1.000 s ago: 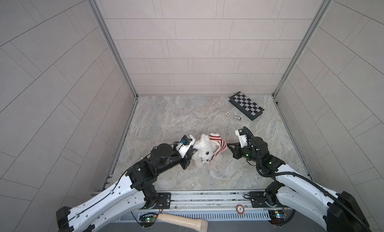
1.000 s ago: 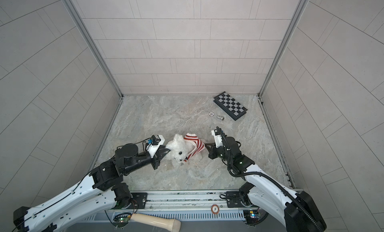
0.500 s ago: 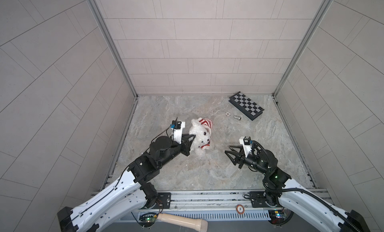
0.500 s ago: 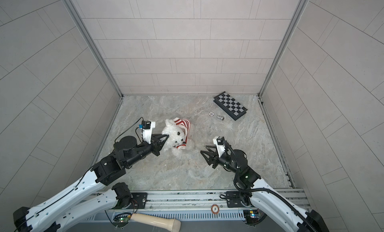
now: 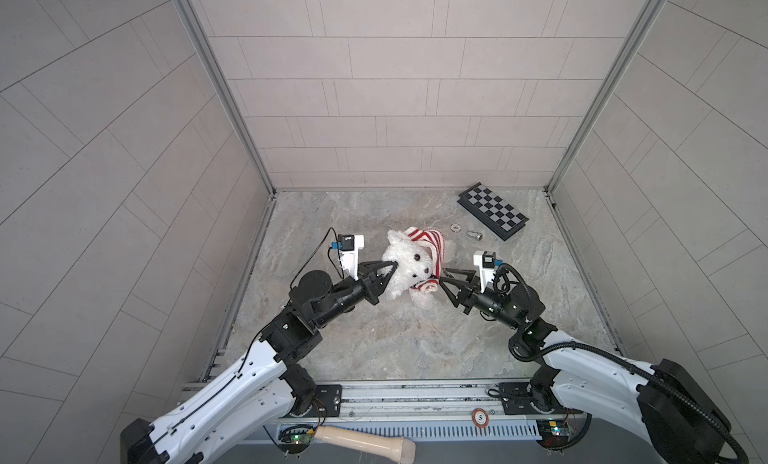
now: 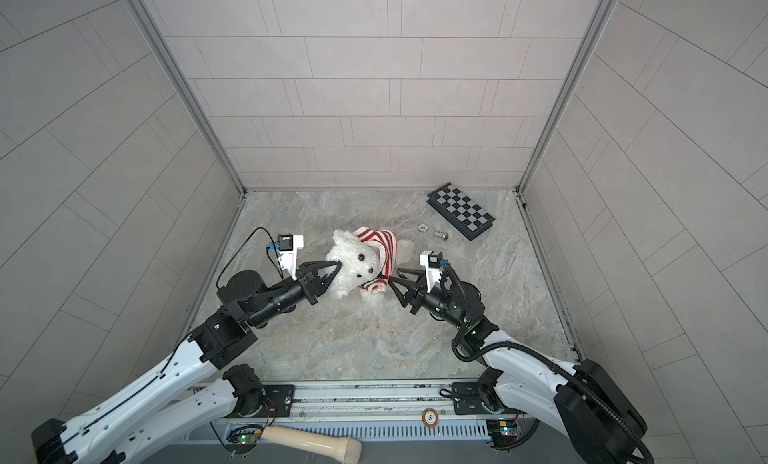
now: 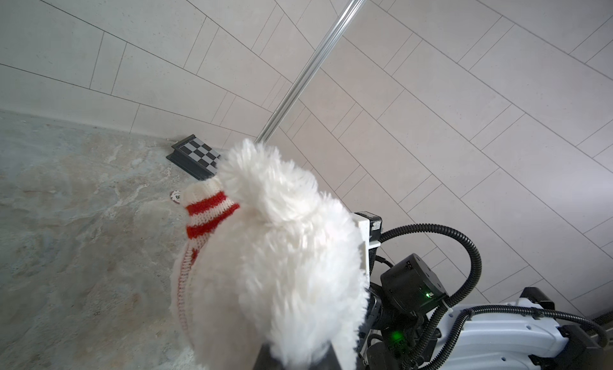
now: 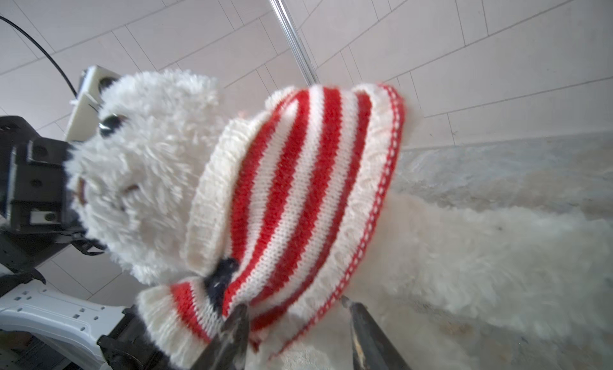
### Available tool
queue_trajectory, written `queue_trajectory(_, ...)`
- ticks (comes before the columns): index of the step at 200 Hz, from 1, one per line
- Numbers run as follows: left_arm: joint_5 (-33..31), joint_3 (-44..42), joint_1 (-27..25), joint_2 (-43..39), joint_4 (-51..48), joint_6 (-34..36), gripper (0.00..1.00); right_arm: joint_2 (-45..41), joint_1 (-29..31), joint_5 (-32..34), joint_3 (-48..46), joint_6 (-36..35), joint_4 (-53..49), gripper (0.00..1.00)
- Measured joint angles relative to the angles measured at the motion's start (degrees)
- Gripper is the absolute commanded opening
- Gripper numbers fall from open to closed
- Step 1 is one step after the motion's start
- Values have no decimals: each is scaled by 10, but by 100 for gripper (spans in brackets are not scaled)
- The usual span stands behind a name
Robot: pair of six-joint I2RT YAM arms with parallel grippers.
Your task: Dress the teddy bear
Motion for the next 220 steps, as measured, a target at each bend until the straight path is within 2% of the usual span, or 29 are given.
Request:
queue_trajectory(66, 34, -26, 2, 18, 109, -50, 0, 67, 1, -21, 27, 29, 67, 49)
queue_trajectory(88, 35, -34, 2, 19, 133, -60, 0, 86, 3, -22, 27, 43, 89, 43)
queue_trajectory(110, 30, -36, 2, 19, 146, -69, 0, 106, 4, -28, 27, 64, 127, 33)
queue_trajectory(165, -31, -58, 2, 19, 175, -89, 0, 150, 23, -49, 34, 112, 206, 0)
queue_trajectory(196, -92, -77, 2, 17, 180, -105, 0, 151, 33, -55, 36, 120, 224, 0)
queue_trajectory(220, -132, -86, 2, 23, 185, -122, 0, 134, 64, -52, 40, 104, 182, 0)
